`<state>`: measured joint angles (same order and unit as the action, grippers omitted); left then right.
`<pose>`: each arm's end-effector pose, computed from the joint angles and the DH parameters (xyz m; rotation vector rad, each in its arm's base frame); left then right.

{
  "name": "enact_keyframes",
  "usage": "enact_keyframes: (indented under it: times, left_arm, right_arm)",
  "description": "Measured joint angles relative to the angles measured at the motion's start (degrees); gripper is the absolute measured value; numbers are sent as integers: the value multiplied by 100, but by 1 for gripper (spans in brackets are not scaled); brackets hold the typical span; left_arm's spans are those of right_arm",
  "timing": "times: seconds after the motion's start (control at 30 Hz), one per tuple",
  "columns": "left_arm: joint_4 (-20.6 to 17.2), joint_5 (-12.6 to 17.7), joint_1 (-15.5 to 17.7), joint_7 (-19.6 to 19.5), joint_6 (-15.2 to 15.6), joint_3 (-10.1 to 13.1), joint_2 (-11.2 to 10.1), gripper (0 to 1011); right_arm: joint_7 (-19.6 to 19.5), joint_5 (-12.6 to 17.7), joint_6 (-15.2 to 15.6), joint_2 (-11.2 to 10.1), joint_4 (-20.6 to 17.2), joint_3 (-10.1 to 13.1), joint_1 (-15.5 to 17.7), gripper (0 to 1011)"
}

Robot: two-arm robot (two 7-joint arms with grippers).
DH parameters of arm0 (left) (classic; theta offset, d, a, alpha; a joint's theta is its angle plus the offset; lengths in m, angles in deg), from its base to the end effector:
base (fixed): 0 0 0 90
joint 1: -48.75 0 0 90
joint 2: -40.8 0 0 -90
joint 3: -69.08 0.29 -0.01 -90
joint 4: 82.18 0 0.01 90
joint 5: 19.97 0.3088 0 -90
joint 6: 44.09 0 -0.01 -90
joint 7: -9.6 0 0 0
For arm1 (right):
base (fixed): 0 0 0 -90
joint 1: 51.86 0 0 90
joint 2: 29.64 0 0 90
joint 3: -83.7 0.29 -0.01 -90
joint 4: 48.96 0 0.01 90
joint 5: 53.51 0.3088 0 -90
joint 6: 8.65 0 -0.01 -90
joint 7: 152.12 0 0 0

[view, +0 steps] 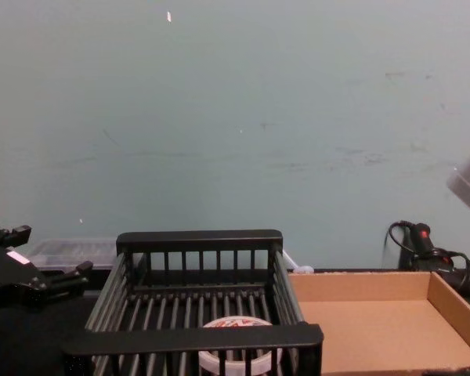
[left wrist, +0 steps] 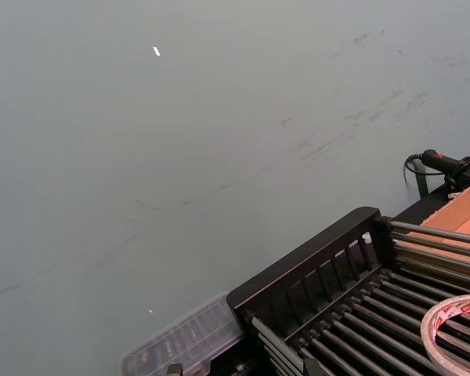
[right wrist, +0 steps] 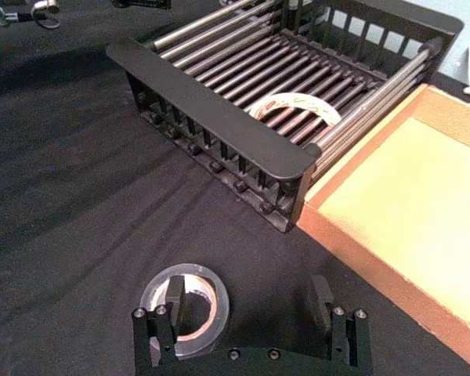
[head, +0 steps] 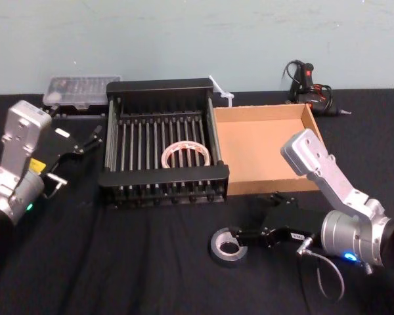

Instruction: Pick up the white tape and place it into the black box , Pick up the silver tape and place it into the brown box.

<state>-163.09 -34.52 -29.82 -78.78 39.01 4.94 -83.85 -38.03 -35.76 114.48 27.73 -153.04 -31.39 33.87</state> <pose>0.3581 0.0827 -0.3022 0.3045 -0.2851 1.2480 0.3093 -0.0067 -0.2436 -0.5530 0.1953 -0.7071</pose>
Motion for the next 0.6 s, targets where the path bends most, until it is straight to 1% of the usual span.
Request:
enact_keyframes:
  times: [0.3,0.6]
  left_arm:
    - [0,0,0,0,0,0,0,1001]
    - [0,0,0,0,0,0,0,1002]
  right_arm:
    - [35,-29,21,20,126,-137,-94,1002]
    - [56,-69,24,28,204,-222,-127,1002]
